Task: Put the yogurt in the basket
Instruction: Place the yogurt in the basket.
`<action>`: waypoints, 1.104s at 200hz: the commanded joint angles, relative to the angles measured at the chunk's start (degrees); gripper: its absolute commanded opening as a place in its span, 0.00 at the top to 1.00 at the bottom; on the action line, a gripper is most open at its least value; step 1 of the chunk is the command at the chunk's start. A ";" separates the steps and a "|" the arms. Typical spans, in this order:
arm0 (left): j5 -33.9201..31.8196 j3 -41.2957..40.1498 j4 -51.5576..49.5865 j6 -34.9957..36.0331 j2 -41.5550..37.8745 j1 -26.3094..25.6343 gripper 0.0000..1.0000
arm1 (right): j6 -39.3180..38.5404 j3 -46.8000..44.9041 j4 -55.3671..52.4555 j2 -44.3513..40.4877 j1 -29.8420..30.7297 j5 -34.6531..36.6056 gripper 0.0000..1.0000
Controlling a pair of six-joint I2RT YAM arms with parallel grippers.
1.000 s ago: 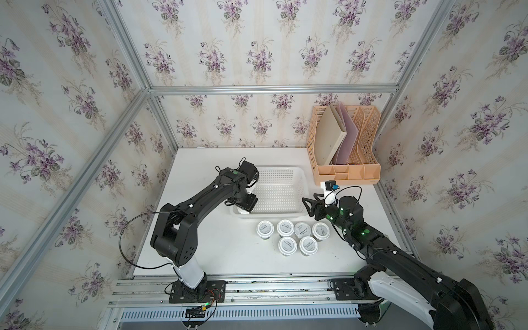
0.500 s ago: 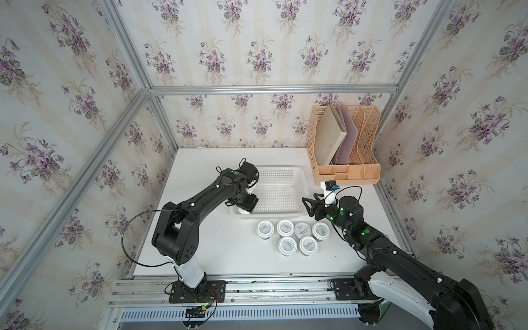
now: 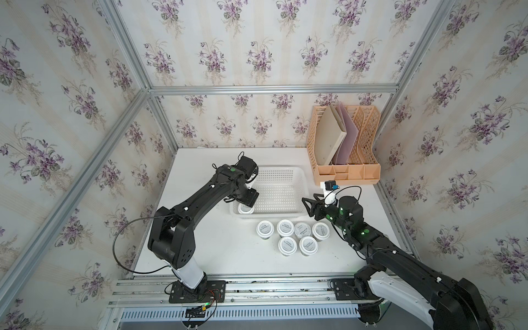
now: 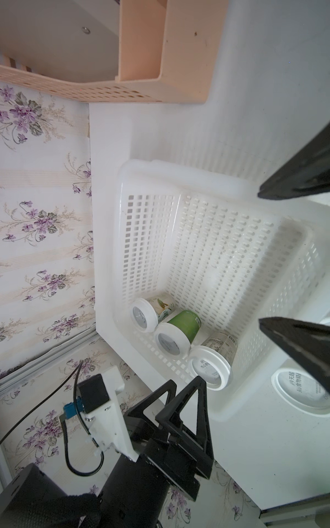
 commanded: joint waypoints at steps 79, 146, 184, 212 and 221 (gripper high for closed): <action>0.91 -9.41 10.72 -4.55 -18.14 -0.62 0.19 | -0.16 1.35 -0.63 0.70 0.10 -0.34 0.30; -4.48 -25.92 36.55 -15.45 -30.51 -0.38 0.19 | 0.75 5.75 -12.58 -1.51 5.39 1.72 0.30; -4.50 -38.41 51.93 -19.71 -37.77 -0.38 0.19 | 2.93 11.59 -24.85 -2.98 10.41 3.85 0.30; -7.09 -45.62 55.37 -19.33 -45.63 -0.37 0.18 | 4.90 16.84 -31.87 -1.11 14.71 5.73 0.30; -7.44 -48.57 57.47 -19.33 -48.63 -0.38 0.18 | 5.39 19.08 -33.71 0.48 16.38 6.87 0.31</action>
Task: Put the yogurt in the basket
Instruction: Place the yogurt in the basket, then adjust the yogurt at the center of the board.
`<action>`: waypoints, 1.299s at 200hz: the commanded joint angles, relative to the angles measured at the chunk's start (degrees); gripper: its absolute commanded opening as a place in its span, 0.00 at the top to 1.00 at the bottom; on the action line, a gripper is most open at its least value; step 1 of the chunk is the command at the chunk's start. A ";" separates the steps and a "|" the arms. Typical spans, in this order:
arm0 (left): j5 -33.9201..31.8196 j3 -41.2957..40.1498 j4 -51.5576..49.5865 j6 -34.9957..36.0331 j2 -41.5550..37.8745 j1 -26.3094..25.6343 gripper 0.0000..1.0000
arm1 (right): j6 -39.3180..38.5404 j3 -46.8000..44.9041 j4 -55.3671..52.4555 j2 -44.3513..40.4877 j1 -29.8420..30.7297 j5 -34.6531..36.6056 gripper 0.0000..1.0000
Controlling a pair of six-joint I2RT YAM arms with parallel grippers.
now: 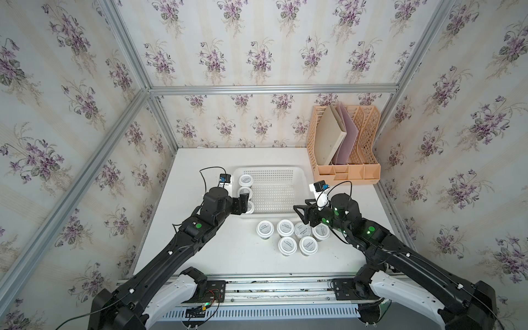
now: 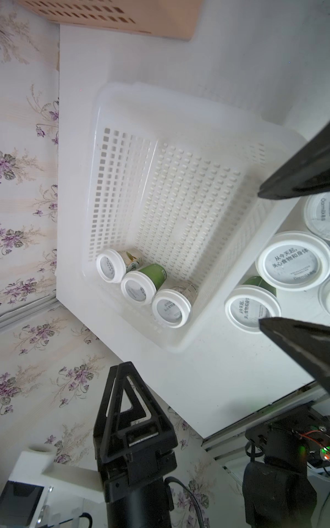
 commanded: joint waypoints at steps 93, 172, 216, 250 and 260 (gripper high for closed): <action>-14.69 -18.18 14.04 -0.51 -21.80 1.04 0.17 | 4.29 24.73 -19.12 28.64 19.48 14.72 0.30; -13.45 -19.30 12.63 -1.82 -22.59 3.95 0.16 | 5.01 29.56 -21.04 39.21 21.45 14.00 0.21; -11.59 -19.60 11.69 -2.37 -23.62 5.94 0.16 | 4.56 30.94 -20.59 43.66 21.83 12.63 0.20; -10.21 -19.82 11.87 -2.97 -23.37 7.22 0.16 | 4.30 32.50 -21.61 45.93 21.76 12.66 0.19; -9.85 -19.84 11.95 -3.15 -23.22 7.53 0.16 | 4.25 33.00 -22.03 46.54 21.84 12.83 0.18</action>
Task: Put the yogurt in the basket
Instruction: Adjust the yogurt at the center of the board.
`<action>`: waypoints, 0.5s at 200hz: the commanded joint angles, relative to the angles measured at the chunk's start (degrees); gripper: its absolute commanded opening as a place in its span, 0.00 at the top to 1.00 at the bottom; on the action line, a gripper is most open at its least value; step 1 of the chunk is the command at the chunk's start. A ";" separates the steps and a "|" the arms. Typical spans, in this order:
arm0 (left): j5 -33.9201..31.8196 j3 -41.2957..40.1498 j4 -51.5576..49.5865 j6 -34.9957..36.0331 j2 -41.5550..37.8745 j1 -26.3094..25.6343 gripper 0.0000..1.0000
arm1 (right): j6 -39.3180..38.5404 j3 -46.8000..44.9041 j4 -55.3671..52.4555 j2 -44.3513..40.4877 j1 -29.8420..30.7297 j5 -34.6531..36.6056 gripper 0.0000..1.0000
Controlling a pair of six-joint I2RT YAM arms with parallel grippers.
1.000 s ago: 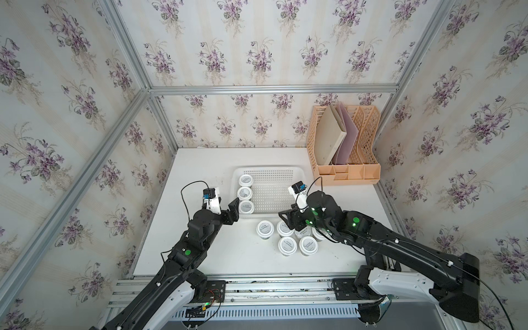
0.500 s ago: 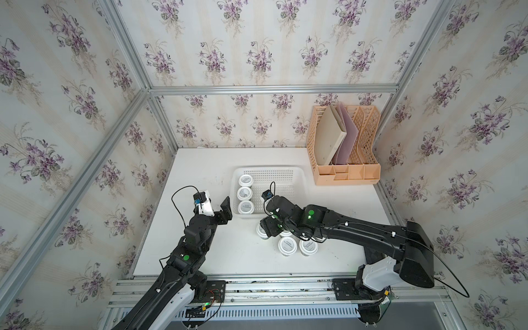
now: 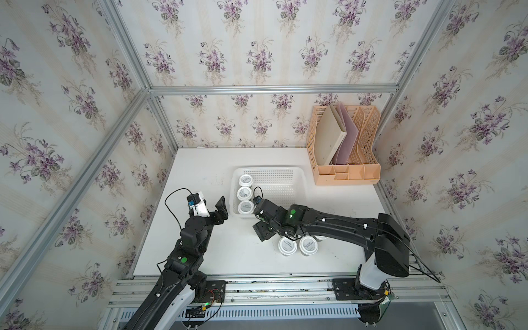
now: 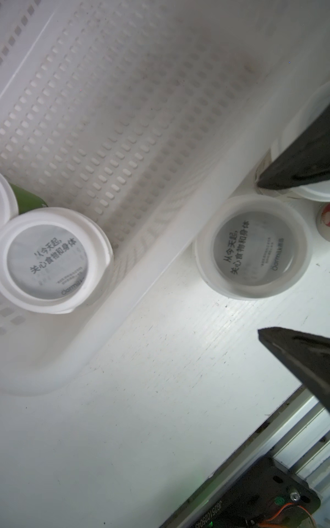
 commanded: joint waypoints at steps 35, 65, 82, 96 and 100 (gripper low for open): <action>2.27 -0.27 0.66 -0.89 0.25 1.27 0.16 | -0.68 1.28 -1.32 2.08 0.12 0.31 0.16; 2.88 -0.35 0.74 -1.11 0.34 1.76 0.16 | -0.84 1.01 -1.66 2.66 0.01 0.89 0.14; 3.38 -0.35 0.92 -1.24 0.57 2.01 0.16 | -0.90 0.90 -1.73 2.88 -0.07 0.93 0.14; 3.74 -0.36 1.07 -1.33 0.77 2.15 0.16 | -0.98 0.86 -1.70 3.14 -0.21 0.80 0.14; 3.77 -0.36 1.08 -1.33 0.78 2.15 0.16 | -0.98 0.76 -1.63 3.20 -0.20 0.74 0.14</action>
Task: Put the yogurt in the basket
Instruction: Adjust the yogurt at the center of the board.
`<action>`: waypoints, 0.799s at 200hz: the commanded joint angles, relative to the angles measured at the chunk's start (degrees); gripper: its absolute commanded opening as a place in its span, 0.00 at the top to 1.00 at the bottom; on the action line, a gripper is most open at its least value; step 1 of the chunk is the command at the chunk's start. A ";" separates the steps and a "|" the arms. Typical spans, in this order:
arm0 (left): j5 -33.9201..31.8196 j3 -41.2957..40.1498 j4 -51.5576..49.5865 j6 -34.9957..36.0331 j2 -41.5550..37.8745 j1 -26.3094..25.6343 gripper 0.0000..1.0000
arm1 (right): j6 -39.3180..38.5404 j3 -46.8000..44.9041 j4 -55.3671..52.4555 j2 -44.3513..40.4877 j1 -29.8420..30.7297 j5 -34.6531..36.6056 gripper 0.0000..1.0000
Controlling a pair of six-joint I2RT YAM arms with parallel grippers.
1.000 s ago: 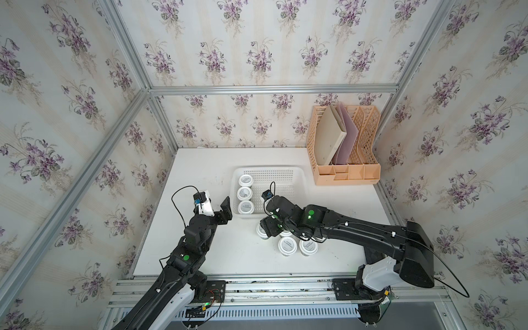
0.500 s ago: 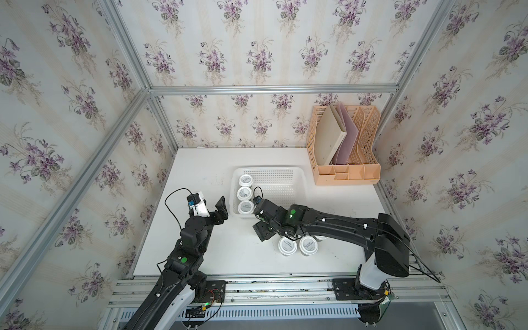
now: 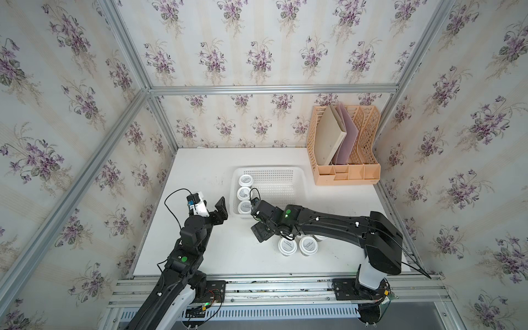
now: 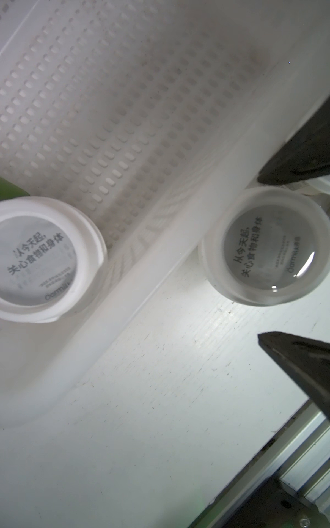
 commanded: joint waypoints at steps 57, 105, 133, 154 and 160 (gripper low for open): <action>1.70 0.12 0.92 -0.86 0.01 0.51 0.16 | -0.08 -1.87 0.50 0.35 -0.52 -0.25 0.21; 1.84 0.12 0.89 -0.90 0.10 0.64 0.16 | 0.07 -2.41 1.29 0.38 -0.54 -0.64 0.27; 2.00 0.13 0.96 -0.98 0.36 0.68 0.16 | 0.12 -2.59 1.51 0.65 -0.53 -0.96 0.36; 2.09 0.09 0.97 -0.98 0.45 0.71 0.16 | 0.07 -2.41 1.40 0.78 -0.37 -1.74 0.40; 2.10 0.04 0.94 -0.98 0.45 0.70 0.16 | 0.12 -2.37 1.30 0.71 -0.42 -2.10 0.41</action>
